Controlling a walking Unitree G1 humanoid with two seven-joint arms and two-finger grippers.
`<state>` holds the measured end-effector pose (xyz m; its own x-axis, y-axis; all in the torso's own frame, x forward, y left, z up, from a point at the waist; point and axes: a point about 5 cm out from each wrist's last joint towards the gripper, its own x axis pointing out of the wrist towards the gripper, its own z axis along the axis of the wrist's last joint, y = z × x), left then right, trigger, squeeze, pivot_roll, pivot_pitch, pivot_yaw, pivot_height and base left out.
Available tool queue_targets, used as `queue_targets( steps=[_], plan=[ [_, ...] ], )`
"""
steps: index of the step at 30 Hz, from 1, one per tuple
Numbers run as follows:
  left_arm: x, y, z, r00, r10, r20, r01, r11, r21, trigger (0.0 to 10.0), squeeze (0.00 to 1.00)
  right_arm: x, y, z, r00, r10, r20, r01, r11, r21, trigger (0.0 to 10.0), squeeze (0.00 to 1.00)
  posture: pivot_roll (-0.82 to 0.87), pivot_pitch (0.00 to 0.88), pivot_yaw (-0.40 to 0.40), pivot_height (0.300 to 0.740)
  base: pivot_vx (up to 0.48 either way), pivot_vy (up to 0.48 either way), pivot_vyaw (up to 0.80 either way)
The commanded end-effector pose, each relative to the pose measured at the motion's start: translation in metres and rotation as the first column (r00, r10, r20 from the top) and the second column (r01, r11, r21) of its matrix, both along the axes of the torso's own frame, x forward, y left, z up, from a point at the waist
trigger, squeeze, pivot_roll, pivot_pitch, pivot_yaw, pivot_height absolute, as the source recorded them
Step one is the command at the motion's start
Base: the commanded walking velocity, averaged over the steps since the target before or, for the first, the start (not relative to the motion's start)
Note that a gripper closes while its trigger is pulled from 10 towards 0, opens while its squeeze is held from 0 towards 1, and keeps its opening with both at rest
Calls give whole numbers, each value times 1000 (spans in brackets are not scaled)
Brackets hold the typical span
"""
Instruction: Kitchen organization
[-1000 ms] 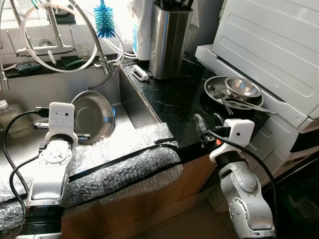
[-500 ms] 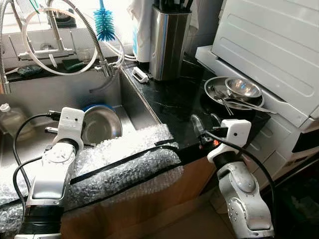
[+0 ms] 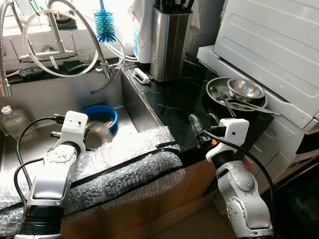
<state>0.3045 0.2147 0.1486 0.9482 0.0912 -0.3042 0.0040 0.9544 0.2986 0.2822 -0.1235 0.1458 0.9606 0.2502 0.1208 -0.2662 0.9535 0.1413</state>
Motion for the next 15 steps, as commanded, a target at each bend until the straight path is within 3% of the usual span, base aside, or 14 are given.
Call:
queue_targets(
  steps=[1, 6, 8, 9, 10, 11, 12, 15],
  plan=[
    [-11, -10, -37, 985, -26, -171, 19, 999, -40, 10000, 1000, 2, 1, 5, 1000, 8, 13, -8, 1000, 0, 10000, 0, -10, 0, -101, 740, 0, 0, 0],
    [-10, -10, -35, 987, -17, -157, 11, 999, -42, 10000, 1000, 3, 2, 6, 1000, 20, 15, -20, 1000, -1, 10000, 0, -11, 0, -101, 740, 0, 0, 0],
    [-5, -8, -20, 999, 9, -43, -11, 999, -47, 10000, 1000, 3, 2, 7, 1000, 21, 19, -21, 1000, 0, 10000, 0, -10, 0, -103, 740, 0, 0, 0],
    [-1, -7, -8, 999, 25, 45, -23, 999, -45, 10000, 784, 4, 2, 7, 1000, 19, 20, -19, 1000, 1, 10000, 0, -9, 0, -104, 740, 0, 0, 0],
    [1, -5, 3, 991, 41, 130, -37, 999, -34, 10000, 153, 5, 2, 8, 1000, 17, 21, -18, 1000, 2, 10000, 0, -8, 0, -105, 740, 0, 0, 0],
    [3, -3, 17, 970, 58, 235, -55, 998, -18, 10000, 0, 5, 2, 8, 1000, 17, 23, -17, 1000, 3, 10000, 0, -7, 0, -105, 740, 0, 0, 0],
    [2, 0, 30, 942, 83, 327, -74, 997, -39, 10000, 0, 6, 2, 9, 1000, 16, 25, -16, 1000, 3, 10000, 0, -7, 0, -105, 740, 0, 0, 0],
    [-3, 2, 47, 894, 89, 439, -77, 996, -46, 10000, 0, 7, 3, 11, 999, 15, 33, -15, 1000, 5, 10000, 0, -13, 0, -107, 740, 0, 0, 0]
  ],
)
